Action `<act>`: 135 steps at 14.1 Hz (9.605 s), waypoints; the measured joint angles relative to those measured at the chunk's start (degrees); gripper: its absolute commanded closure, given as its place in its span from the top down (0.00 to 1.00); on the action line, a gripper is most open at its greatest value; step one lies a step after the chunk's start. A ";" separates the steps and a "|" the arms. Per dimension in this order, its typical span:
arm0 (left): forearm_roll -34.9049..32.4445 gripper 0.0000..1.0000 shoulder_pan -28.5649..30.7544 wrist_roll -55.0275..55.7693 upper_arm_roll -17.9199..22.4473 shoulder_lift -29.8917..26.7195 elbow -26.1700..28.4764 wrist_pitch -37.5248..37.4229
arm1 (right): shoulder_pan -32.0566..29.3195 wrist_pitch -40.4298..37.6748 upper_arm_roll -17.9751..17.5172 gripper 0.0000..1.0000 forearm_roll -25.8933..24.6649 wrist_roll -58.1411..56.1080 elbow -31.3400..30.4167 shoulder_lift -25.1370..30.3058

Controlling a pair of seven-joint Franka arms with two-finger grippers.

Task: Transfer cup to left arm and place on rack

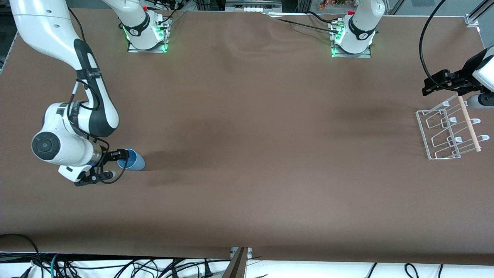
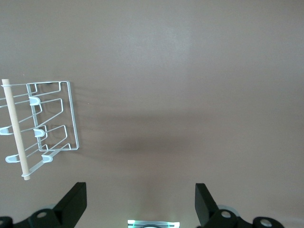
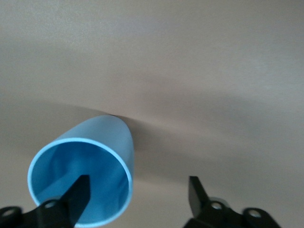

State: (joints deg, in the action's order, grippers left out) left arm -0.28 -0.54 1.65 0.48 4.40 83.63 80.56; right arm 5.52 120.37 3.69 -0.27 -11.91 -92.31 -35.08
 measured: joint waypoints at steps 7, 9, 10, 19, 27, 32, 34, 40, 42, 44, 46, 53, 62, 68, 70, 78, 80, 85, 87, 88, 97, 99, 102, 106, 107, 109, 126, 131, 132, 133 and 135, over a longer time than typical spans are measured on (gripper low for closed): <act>0.00 1.00 0.02 0.00 0.00 0.00 0.00 0.00 | 0.03 1.17 -0.11 0.00 4.92 0.10 0.31 -2.10; 0.00 1.00 0.07 0.00 0.06 0.00 0.00 0.00 | 0.03 0.16 -0.18 0.00 6.15 0.28 1.35 -2.08; 0.00 1.00 0.08 0.00 0.07 0.00 0.00 0.00 | 0.08 -0.53 -0.30 0.00 6.41 1.09 2.03 -2.08; 0.00 1.00 0.25 0.00 0.08 0.87 0.00 0.12 | 6.21 -21.40 -7.65 0.00 22.10 32.16 17.87 -1.14; 13.81 1.00 -0.52 -2.73 -1.60 5.87 -0.11 1.24 | 11.40 -6.76 -18.83 0.00 49.90 60.12 19.76 -1.60; 16.19 1.00 -1.46 -30.40 -6.90 6.84 -0.05 6.06 | 23.01 13.40 -19.34 0.00 56.88 71.30 19.76 -2.02; 16.23 1.00 -1.52 -40.64 -9.54 7.72 0.10 8.94 | 27.26 20.93 -19.36 0.00 57.80 74.63 19.75 -2.03; 16.23 1.00 -1.61 -64.77 -13.31 8.31 1.35 14.73 | 29.90 24.96 -19.07 0.00 57.91 76.79 19.75 -2.04; 16.23 1.00 -1.55 -71.94 -13.77 8.39 2.34 17.38 | 29.89 25.09 -19.05 0.00 57.92 76.80 19.75 -2.04; 16.23 1.00 -1.57 -77.24 -14.91 8.74 3.25 20.89 | 29.89 25.14 -19.04 0.00 57.93 76.81 19.75 -2.05; 16.23 1.00 -1.57 -80.58 -16.10 9.30 3.70 24.08 | 29.89 25.16 -19.04 0.00 57.93 76.81 19.75 -2.06; 16.23 1.00 -1.57 -81.96 -20.14 9.60 5.11 25.30 | 29.88 25.19 -18.92 0.00 57.93 76.81 19.75 -2.08; 16.23 0.16 -1.18 -82.73 -20.16 10.22 7.97 28.60 | 29.88 25.19 -18.83 0.00 57.93 76.80 19.75 -2.19; 16.27 0.00 -1.19 -82.83 -20.20 10.62 8.06 28.97 | 29.84 25.43 -18.65 0.00 57.94 76.80 19.73 -2.27; 16.27 0.00 -1.19 -82.82 -20.19 10.63 8.06 28.97 | 29.85 25.43 -18.65 0.23 57.94 76.80 19.74 -2.28; 16.27 0.00 -1.18 -82.83 -20.20 10.83 8.06 29.04 | 28.58 25.36 -18.51 0.99 57.94 76.78 20.38 -2.17; 16.29 0.00 -1.10 -82.82 -20.18 10.85 8.01 29.72 | 26.93 22.49 -18.45 0.99 57.93 76.78 20.73 -1.71; 15.94 0.00 1.12 -83.50 -18.22 10.82 7.90 25.99 | 16.19 6.33 -17.97 0.99 57.76 76.04 21.76 1.73; 15.57 0.00 2.10 -86.45 -14.75 10.78 7.84 23.44 | 11.84 -2.70 -17.23 0.99 57.31 73.70 21.93 3.85; 15.30 0.00 2.29 -87.74 -12.19 10.75 7.73 21.93 | 10.40 -7.19 -16.64 0.99 56.78 72.58 21.93 4.82; -25.47 0.00 6.89 -91.15 -5.51 10.55 8.18 16.00 | 9.38 -36.21 -0.37 0.99 34.24 44.70 15.51 19.78; -34.02 0.00 8.14 -91.10 -4.62 10.67 10.01 16.32 | 9.25 -36.85 0.97 0.99 26.42 37.13 11.00 24.43; -42.83 0.00 10.97 -91.19 -2.65 10.32 15.52 23.20 | 9.39 -35.19 0.97 0.99 15.44 27.88 4.04 30.38; -57.24 0.00 12.81 -90.99 -1.24 5.52 27.69 37.14 | 9.37 -30.94 1.45 0.99 5.40 19.08 -1.58 34.65; -60.87 0.00 12.95 -90.99 -0.76 4.12 30.37 39.82 | 9.35 -30.47 1.64 0.99 3.31 18.01 -1.58 34.68; -67.96 0.00 13.02 -90.92 -0.11 1.98 35.47 44.18 | 8.50 -30.05 1.79 0.99 0.89 16.18 -1.46 34.52; -96.81 0.00 14.96 -78.63 3.53 -9.35 57.92 51.22 | 5.80 -28.82 1.58 0.99 0.18 10.84 0.35 33.54; -99.87 0.00 15.48 -73.24 3.61 -9.35 60.60 51.33 | 5.85 -28.79 1.54 0.99 -0.86 10.83 1.34 32.81; -100.51 0.00 15.56 -72.18 3.63 -9.35 60.95 51.34 | 5.84 -28.78 1.55 0.99 -0.92 10.83 1.56 32.68; -100.92 0.00 15.59 -71.41 3.65 -9.35 61.26 51.34 | 5.81 -28.78 1.59 0.99 -0.97 10.83 1.82 32.59; -102.25 0.00 15.60 -69.64 3.67 -9.34 61.76 51.36 | 5.76 -28.78 1.65 0.99 -1.00 10.83 2.15 32.56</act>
State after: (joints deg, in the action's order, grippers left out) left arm -102.53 15.05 -67.99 4.15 -4.94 145.40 131.92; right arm 11.28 91.59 5.34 -1.27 -1.08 -90.16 -2.52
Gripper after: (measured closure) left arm 0.330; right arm 0.004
